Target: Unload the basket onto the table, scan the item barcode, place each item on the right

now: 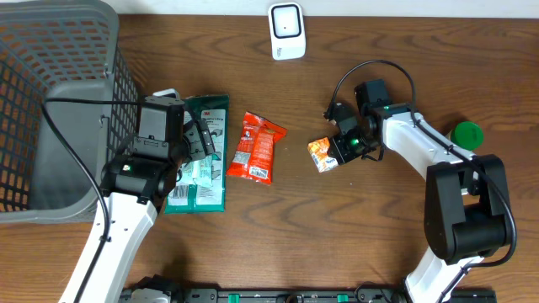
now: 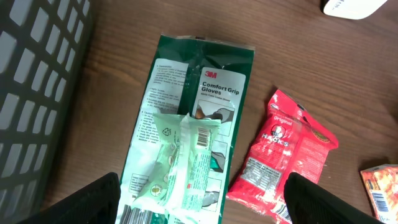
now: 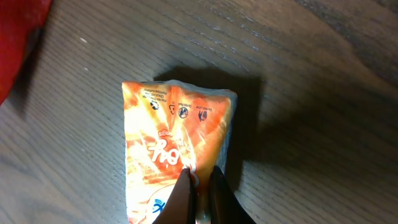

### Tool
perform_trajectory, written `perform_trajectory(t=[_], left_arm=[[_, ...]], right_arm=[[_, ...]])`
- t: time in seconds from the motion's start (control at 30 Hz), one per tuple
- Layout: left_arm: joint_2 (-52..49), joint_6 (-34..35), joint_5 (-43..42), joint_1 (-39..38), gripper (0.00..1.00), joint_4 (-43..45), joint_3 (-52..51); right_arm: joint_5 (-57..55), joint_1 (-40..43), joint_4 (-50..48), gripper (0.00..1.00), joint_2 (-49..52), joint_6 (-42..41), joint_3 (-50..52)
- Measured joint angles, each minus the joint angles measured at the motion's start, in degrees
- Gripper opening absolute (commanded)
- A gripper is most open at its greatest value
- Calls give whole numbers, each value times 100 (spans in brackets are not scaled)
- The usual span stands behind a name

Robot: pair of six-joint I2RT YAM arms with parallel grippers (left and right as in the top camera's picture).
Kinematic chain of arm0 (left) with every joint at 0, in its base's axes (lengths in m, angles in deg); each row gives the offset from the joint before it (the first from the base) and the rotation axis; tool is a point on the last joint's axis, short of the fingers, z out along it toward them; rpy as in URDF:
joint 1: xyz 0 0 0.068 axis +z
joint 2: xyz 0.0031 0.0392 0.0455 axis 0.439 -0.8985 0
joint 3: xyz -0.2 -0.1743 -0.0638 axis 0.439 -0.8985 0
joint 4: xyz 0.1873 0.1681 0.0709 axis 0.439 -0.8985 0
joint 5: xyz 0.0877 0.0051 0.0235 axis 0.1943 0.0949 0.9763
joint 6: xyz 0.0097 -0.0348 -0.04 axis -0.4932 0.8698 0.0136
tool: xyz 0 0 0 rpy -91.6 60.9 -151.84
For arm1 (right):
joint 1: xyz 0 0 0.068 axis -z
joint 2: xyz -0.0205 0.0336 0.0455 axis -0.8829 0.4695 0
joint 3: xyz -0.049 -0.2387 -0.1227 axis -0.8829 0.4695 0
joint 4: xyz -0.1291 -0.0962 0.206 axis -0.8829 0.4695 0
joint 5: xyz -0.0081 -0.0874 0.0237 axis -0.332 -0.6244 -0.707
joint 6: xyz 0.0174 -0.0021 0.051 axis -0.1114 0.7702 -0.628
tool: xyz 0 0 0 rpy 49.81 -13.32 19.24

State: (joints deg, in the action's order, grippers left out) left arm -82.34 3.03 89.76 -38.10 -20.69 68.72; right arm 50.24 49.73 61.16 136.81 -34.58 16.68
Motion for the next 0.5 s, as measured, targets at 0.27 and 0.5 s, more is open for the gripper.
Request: perform_trajectory(t=[0.27,0.5], left_arm=[[0,0,0,0,84,0,0],[0,0,0,0,84,0,0]], right_arm=[[-743,-63,313,1,-789,-256,-166],[-3893,-1331,782,1,-1261,-1126,-332]])
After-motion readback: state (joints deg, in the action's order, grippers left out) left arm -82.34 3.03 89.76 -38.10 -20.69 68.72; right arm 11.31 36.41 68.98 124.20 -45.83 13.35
